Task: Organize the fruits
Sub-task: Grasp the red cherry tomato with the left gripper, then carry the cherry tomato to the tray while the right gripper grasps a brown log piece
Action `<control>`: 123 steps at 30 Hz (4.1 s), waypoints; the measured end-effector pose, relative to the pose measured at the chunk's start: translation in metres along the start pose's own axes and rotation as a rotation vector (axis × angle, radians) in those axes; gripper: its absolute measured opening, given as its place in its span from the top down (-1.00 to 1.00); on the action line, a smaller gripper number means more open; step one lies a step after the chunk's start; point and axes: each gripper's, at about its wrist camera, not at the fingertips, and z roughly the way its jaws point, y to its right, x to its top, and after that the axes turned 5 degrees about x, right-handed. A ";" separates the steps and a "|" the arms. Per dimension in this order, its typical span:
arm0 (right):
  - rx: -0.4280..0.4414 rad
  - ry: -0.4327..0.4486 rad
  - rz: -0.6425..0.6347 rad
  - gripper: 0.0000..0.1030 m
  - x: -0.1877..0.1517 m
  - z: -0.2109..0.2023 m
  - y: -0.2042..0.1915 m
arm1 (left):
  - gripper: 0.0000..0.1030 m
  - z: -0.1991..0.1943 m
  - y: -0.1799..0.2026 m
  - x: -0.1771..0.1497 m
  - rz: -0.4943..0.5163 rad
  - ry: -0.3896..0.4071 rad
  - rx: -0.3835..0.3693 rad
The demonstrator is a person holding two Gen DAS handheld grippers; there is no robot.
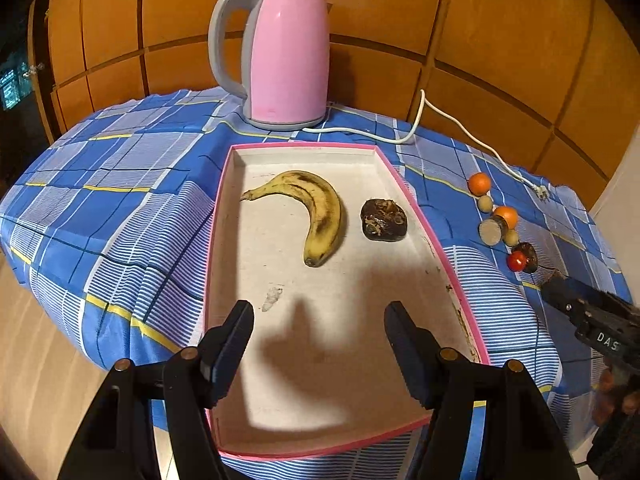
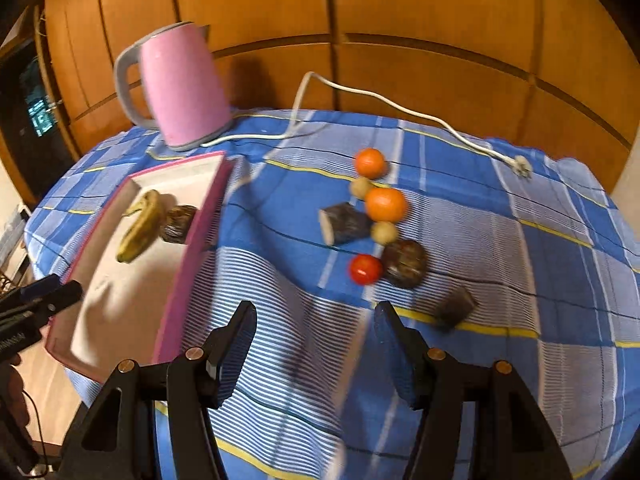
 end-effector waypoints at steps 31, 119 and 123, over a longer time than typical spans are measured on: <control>-0.144 -0.040 0.221 -0.20 -0.048 -0.010 0.095 | -0.28 0.003 0.093 0.029 0.203 -0.069 -0.249; -0.086 -0.003 0.014 -0.23 -0.004 -0.004 0.062 | 0.52 0.003 0.086 -0.001 0.155 -0.032 -0.409; -0.062 -0.016 -0.007 0.22 0.016 0.013 0.060 | 0.52 0.002 0.071 0.003 0.124 -0.026 -0.393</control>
